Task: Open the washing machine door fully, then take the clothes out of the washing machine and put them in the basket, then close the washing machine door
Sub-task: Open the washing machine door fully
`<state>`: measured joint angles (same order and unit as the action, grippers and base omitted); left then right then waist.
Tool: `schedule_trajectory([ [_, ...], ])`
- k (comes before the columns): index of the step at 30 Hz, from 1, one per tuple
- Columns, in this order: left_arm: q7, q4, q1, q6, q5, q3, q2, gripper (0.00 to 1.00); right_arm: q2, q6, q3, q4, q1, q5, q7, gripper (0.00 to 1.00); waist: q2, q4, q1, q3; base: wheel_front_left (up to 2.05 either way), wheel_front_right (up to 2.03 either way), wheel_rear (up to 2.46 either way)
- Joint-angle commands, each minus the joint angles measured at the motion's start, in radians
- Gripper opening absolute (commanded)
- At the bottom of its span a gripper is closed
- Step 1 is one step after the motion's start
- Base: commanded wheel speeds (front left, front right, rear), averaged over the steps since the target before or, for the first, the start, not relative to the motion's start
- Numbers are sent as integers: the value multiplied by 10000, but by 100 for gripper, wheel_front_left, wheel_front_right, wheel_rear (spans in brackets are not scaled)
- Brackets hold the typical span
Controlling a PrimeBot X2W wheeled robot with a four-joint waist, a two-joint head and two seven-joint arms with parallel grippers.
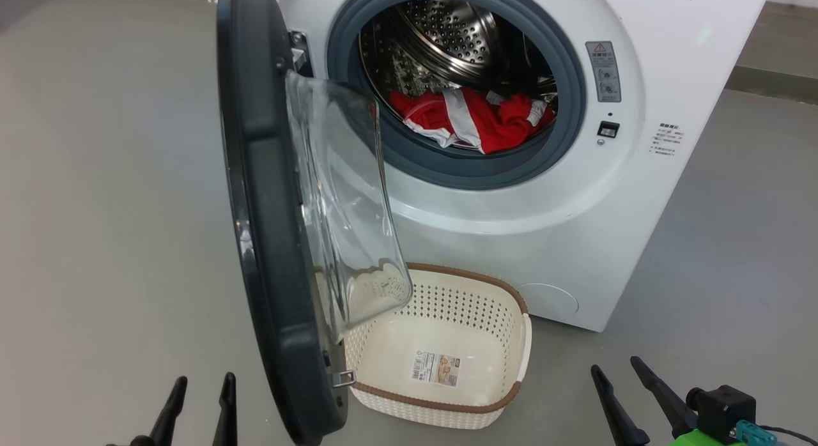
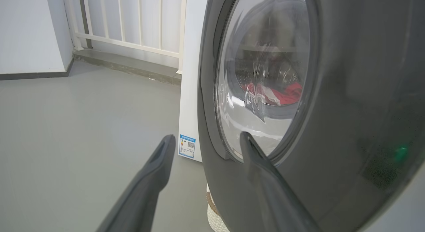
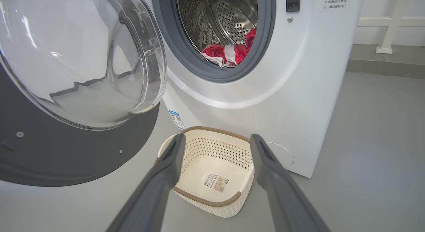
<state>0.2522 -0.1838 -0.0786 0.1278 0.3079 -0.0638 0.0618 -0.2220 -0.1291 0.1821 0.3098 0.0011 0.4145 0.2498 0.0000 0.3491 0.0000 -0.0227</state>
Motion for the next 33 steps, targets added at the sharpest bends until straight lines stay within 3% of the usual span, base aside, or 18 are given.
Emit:
schedule_trajectory([
  [1, 95, 203, 330, 29, -41, 332, 82, 100, -117, -16, 166, -174, -216, -158, 120, 100, 0, -10, 0, 0, 0, 0, 0],
  [7, 95, 547, 527, 29, 49, 655, 84, 100, -125, -16, 87, -166, -237, -300, 120, 100, 0, 17, 0, -31, 0, 0, 0],
  [14, 95, 2477, 945, 29, 326, 1340, -3, 100, -128, -16, -135, -479, -276, -599, 120, 100, 0, 54, 0, -48, 0, 0, 0],
  [15, 95, 2848, 964, 29, 334, 1323, -18, 49, -122, -16, -178, -554, -281, -649, 120, 100, 0, 47, 0, -51, 0, 0, 0],
  [17, 95, 3625, 984, 29, 409, 1217, -50, 0, -109, -16, -248, -687, -281, -713, 120, 100, 0, 34, 0, -50, 0, 0, 0],
  [21, 95, 5075, 889, 29, 373, 605, -83, 0, -105, -16, -317, -880, -294, -793, 120, 100, 0, -13, 0, -62, 0, 0, 0],
  [25, 92, 5972, 553, 29, 672, -791, -72, 0, -115, -16, -359, -993, -295, -817, 120, 100, 0, -53, 0, -84, 0, 0, 0],
  [29, -183, 6052, 251, 29, 1065, -2720, 152, 0, -123, -16, -392, -1038, -266, -840, 120, 100, 0, -48, 0, -87, 0, 0, 0],
  [33, -400, 5159, -1, 29, 1902, -3698, 245, 0, -91, -16, -392, -1032, -280, -851, 120, 100, 0, -88, 0, -82, 0, 0, 0],
])
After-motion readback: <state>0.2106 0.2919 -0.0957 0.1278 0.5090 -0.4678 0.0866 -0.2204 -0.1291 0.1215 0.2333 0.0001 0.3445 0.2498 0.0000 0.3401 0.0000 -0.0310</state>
